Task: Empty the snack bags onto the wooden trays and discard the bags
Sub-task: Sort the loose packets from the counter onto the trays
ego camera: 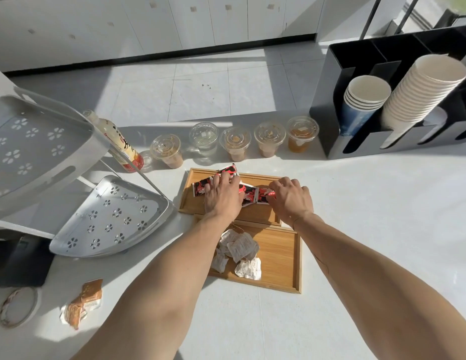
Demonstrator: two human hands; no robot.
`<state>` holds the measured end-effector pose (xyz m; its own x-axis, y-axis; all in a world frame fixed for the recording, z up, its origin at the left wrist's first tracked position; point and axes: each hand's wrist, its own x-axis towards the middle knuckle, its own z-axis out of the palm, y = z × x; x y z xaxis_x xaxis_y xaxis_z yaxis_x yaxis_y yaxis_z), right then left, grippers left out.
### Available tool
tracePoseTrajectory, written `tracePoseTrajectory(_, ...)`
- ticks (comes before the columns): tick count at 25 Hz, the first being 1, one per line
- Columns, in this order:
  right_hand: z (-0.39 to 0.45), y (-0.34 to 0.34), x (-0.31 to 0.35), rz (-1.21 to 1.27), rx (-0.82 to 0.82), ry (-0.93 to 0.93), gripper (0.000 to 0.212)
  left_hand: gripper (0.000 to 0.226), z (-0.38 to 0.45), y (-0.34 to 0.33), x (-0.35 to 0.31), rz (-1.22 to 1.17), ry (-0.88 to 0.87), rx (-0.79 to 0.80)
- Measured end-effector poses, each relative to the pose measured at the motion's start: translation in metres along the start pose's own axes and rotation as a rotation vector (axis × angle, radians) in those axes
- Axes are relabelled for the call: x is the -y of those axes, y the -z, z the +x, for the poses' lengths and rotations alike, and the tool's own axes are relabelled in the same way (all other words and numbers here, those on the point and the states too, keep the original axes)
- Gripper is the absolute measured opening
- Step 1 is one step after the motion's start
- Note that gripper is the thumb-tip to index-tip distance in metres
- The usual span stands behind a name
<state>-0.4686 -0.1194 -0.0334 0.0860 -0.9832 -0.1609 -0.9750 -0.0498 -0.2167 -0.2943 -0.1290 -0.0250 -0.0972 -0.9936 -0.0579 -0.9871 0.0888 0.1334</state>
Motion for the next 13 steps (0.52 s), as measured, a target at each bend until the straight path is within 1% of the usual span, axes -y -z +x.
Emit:
tracePoseTrajectory(3, -0.020, 0.014, 0.004, -0.031, 0.045, 0.024, 0.042, 0.043, -0.022, 0.014, 0.004, -0.051, 0.046, 0.046)
tracePoseTrajectory(5, -0.034, 0.023, 0.009, -0.063, 0.072, 0.038, 0.041, 0.047, -0.037, 0.023, 0.007, -0.099, 0.074, 0.107)
tracePoseTrajectory(8, -0.060, 0.033, 0.022, -0.093, 0.118, 0.043, 0.040, 0.053, -0.069, 0.040, 0.015, -0.294, 0.095, 0.241)
tracePoseTrajectory(9, -0.069, 0.036, 0.027, -0.098, 0.130, 0.041, 0.040, 0.054, -0.079, 0.045, 0.019, -0.316, 0.079, 0.277)
tracePoseTrajectory(13, -0.108, 0.043, 0.050, -0.112, 0.138, 0.062, 0.037, 0.047, -0.124, 0.064, 0.042, -0.256, 0.044, 0.373)
